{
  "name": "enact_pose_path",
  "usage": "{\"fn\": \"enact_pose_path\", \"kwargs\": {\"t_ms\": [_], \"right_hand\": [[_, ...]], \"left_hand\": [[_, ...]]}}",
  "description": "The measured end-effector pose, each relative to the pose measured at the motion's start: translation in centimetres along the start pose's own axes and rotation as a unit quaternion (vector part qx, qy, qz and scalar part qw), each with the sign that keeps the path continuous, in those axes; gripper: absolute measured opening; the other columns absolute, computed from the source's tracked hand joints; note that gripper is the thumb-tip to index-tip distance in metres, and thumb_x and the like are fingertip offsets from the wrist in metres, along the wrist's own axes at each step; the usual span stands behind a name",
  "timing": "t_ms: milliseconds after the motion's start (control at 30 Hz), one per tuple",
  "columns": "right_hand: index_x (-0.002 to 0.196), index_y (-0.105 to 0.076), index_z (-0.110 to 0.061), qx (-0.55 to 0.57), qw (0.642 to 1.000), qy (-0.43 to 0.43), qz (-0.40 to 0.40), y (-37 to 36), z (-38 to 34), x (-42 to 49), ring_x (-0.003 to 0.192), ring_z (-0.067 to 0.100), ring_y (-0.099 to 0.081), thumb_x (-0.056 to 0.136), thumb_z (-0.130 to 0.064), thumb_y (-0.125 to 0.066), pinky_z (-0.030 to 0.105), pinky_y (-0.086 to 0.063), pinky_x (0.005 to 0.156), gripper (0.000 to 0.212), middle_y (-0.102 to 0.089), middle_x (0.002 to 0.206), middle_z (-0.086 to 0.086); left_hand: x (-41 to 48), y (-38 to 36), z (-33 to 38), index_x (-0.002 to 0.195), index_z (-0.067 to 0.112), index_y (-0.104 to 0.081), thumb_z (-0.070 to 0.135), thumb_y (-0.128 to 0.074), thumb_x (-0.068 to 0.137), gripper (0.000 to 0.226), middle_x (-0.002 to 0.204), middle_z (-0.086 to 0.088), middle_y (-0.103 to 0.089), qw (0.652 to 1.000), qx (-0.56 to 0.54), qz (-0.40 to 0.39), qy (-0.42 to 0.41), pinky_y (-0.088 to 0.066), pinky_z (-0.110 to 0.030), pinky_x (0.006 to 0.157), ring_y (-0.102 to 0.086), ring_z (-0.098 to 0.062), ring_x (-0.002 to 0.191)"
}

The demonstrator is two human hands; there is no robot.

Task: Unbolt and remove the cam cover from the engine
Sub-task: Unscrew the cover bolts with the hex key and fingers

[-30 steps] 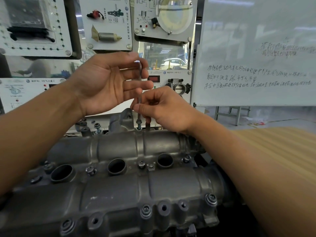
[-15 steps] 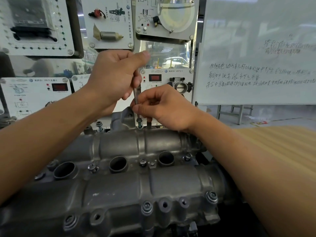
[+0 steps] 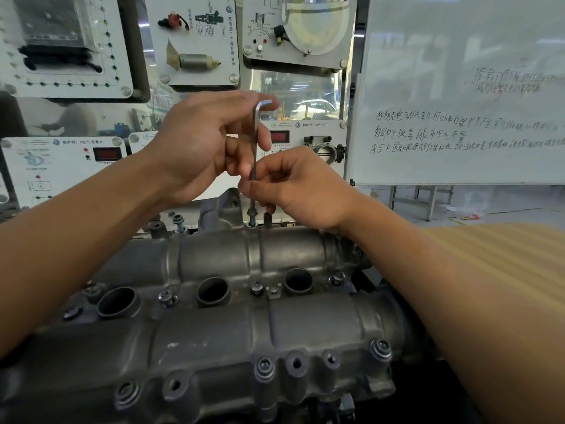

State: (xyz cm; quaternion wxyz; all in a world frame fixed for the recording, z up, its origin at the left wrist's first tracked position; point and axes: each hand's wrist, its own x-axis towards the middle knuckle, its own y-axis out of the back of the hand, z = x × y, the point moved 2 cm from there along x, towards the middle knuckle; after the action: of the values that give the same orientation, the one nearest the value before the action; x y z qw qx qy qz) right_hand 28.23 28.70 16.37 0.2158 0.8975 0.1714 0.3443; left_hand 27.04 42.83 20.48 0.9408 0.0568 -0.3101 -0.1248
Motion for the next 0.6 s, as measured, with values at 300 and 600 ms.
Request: {"fn": "enact_pose_path", "kwargs": {"t_ms": [300, 600], "right_hand": [[0.078, -0.071, -0.005, -0.009, 1.000, 0.003, -0.003, 0.19, 0.28, 0.16, 0.058, 0.015, -0.053, 0.091, -0.007, -0.069, 0.032, -0.047, 0.064, 0.013, -0.058, 0.062, 0.007], [0.084, -0.065, 0.016, -0.005, 1.000, 0.013, 0.008, 0.22, 0.35, 0.10, 0.059, 0.020, -0.047, 0.090, -0.005, -0.069, 0.031, -0.042, 0.062, 0.023, -0.052, 0.062, 0.011]], "left_hand": [[-0.17, 0.35, 0.53, 0.081, 0.019, -0.050, 0.035, -0.066, 0.087, 0.024, 0.077, -0.003, -0.073, 0.998, 0.001, 0.050, -0.034, -0.038, -0.021, 0.040, -0.058, -0.015, 0.043], [-0.32, 0.43, 0.52, 0.066, 0.015, -0.056, 0.037, -0.033, 0.104, 0.050, 0.081, -0.010, -0.074, 0.997, -0.065, -0.026, 0.027, -0.040, -0.023, 0.044, -0.061, -0.023, 0.048]]}}
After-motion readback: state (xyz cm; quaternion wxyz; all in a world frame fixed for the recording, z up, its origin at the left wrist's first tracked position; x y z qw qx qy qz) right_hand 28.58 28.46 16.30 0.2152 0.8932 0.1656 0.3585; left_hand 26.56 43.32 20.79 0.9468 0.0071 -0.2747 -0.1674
